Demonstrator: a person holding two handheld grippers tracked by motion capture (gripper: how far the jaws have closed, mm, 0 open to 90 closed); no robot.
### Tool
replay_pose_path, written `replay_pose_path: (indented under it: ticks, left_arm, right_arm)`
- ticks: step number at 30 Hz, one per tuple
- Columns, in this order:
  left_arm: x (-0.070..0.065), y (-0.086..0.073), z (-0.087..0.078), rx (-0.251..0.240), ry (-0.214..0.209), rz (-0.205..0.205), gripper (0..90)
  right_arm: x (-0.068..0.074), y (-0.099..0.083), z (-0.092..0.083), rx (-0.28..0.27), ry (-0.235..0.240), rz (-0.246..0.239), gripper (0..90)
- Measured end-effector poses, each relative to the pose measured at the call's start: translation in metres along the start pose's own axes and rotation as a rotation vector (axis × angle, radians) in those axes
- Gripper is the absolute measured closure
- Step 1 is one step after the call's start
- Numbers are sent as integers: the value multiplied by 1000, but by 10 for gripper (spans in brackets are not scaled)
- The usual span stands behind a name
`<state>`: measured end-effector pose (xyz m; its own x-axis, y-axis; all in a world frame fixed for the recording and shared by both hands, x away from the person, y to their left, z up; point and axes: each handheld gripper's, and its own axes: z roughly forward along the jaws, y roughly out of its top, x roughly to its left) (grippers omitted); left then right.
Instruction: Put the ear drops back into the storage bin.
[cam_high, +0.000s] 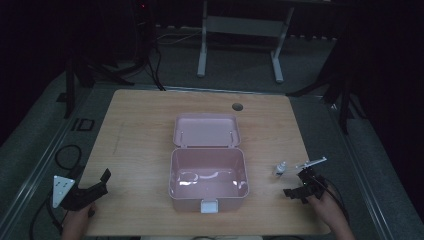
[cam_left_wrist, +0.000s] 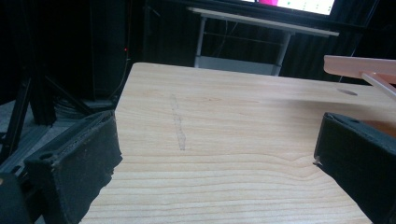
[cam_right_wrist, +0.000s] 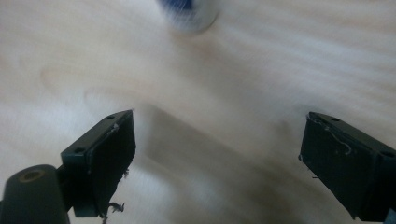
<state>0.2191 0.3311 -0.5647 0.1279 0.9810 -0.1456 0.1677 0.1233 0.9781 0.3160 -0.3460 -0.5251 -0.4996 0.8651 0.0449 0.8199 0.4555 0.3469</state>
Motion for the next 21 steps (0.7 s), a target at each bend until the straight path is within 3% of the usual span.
replay_pose_path:
  ticks: [10,11,21]
  left_arm:
    - [0,0,0,-1,0,0,5]
    - [0,0,0,-2,0,0,4]
    - [0,0,0,-3,2,1,5]
  right_arm:
    - [3,5,-4,159,14,-100,100]
    - [5,8,-6,212,14,-127,100]
    - [15,20,-15,407,20,-248,127]
